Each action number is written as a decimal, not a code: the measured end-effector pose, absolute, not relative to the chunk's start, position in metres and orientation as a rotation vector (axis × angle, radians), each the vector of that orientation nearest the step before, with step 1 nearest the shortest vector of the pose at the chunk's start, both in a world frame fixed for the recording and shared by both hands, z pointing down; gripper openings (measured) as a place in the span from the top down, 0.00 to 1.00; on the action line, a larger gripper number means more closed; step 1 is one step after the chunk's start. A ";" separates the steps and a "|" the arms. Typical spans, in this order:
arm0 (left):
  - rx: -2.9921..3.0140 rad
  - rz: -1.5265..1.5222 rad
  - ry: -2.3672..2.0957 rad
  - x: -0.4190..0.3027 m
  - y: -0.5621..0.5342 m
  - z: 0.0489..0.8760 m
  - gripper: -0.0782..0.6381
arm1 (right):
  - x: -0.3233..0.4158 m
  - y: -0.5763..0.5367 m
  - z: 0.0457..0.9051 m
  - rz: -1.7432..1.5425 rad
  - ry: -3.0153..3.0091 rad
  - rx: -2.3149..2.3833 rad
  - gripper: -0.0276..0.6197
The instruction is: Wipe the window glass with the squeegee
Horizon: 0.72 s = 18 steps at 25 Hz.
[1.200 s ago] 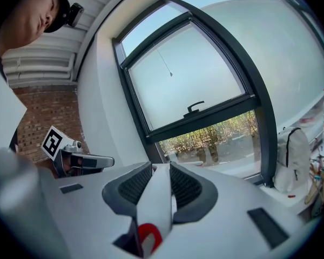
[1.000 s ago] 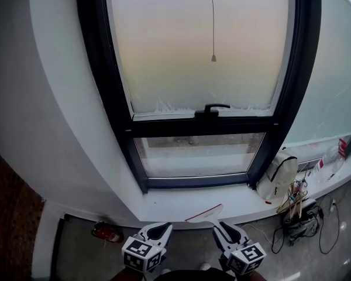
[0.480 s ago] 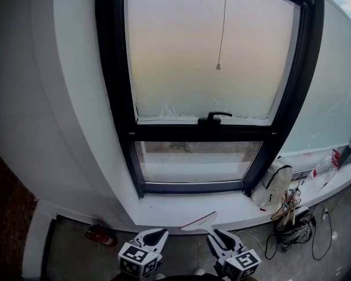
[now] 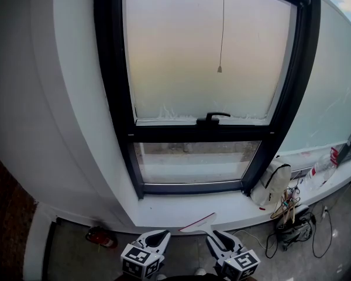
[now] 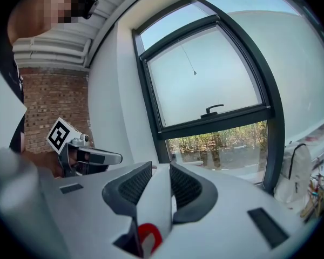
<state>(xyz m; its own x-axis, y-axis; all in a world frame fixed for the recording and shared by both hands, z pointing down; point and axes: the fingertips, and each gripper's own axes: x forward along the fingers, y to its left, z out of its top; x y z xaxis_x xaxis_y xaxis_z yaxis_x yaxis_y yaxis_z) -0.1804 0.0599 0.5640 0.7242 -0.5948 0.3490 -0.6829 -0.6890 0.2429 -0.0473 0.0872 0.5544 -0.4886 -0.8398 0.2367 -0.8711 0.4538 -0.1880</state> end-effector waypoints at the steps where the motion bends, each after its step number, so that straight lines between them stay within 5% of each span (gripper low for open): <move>1: 2.575 0.346 -0.989 -0.180 0.059 0.564 0.89 | -0.046 0.087 0.555 0.439 -2.576 1.531 0.81; 18: 2.556 0.368 -1.001 -0.176 0.058 0.569 0.89 | -0.041 0.083 0.555 0.416 -2.593 1.550 0.81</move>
